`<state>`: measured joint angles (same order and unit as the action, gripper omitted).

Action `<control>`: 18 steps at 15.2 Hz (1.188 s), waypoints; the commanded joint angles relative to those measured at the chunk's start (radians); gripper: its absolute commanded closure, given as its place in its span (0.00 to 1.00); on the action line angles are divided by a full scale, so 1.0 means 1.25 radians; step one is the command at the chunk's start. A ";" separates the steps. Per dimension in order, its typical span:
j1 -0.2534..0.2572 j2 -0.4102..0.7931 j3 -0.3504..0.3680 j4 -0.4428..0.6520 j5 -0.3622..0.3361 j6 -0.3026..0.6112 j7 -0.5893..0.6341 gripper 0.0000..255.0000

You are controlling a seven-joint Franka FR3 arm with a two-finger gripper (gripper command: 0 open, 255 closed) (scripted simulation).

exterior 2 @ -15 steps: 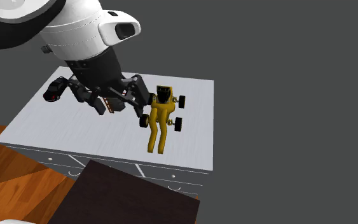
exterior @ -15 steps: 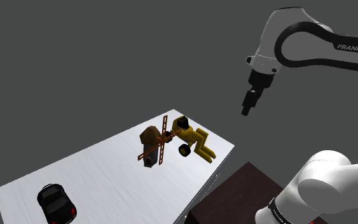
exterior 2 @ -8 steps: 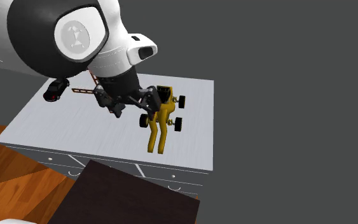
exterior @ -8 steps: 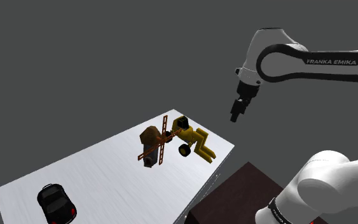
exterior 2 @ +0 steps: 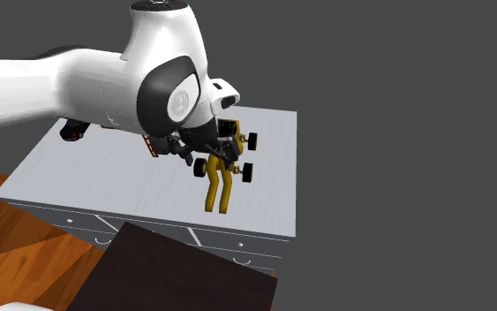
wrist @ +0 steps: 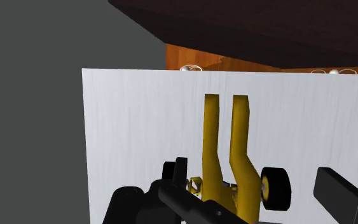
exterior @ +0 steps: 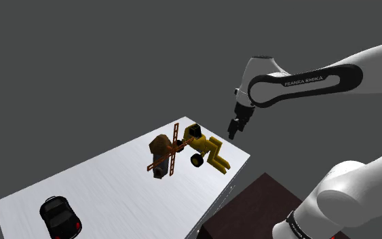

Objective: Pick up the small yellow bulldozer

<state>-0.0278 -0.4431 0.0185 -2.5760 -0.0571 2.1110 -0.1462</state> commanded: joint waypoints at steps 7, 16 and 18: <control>-0.011 0.205 -0.014 0.019 0.000 0.197 -0.002 0.00; -0.012 0.255 -0.014 -0.007 -0.005 0.273 0.005 1.00; -0.011 0.255 -0.013 -0.005 -0.005 0.271 0.006 1.00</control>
<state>-0.0431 -0.1373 0.0008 -2.5777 -0.0630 2.4450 -0.1429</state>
